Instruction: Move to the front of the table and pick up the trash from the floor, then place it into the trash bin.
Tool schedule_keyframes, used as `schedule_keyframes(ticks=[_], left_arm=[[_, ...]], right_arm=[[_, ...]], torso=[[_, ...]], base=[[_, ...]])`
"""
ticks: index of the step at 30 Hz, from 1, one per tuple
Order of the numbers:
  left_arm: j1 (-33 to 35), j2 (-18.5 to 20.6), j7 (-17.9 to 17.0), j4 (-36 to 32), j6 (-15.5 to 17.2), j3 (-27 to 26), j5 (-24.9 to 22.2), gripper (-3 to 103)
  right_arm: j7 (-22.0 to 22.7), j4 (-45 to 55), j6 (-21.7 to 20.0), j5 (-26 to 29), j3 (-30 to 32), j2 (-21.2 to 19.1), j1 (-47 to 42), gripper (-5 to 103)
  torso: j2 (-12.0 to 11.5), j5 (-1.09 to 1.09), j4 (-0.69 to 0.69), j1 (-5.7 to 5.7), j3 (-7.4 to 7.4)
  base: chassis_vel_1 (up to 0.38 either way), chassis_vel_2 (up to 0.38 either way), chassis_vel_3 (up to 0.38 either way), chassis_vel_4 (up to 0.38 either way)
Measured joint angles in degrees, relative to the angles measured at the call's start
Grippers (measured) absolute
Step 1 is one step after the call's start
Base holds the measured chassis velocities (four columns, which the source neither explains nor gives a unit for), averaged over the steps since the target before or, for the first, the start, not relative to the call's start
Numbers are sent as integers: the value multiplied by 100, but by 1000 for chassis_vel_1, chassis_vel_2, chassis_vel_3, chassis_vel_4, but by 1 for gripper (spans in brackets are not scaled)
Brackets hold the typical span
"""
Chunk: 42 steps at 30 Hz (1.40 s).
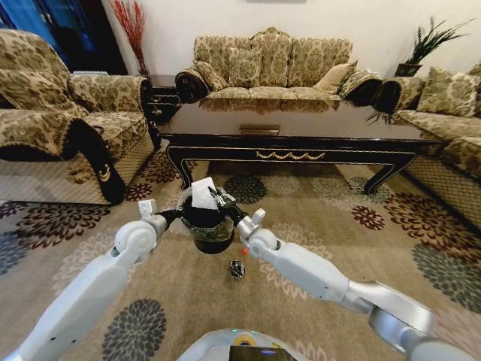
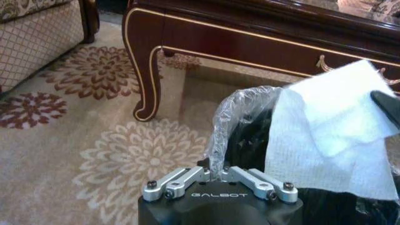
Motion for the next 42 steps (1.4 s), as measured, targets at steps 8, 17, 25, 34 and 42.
schedule_keyframes(ticks=[8,17,25,34,42], left_arm=[[171,43,1,-64,-2,-215,23,3],[164,309,12,-151,-3,-757,-126,3],[1,569,-14,-230,-5,-902,-313,3],[3,561,-130,-479,21,-1015,-443,3],[423,573,-256,-900,30,-1542,-583,3]], right_arm=[[144,175,-60,-54,279,-311,-181,58],[2091,38,-674,-378,1116,-544,-583,90],[3736,9,-1991,4,1591,-663,-1208,100],[4086,-404,-3029,626,1534,-287,-1435,100],[4021,-997,-3241,863,1421,497,-1233,100]], torso=[[0,0,0,0,0],[0,0,0,0,0],[1,0,-2,0,0],[1,-2,-2,0,0],[1,0,4,0,0]], base=[[0,0,0,0],[0,0,0,0],[0,0,0,0],[0,0,0,0],[0,0,0,0]])
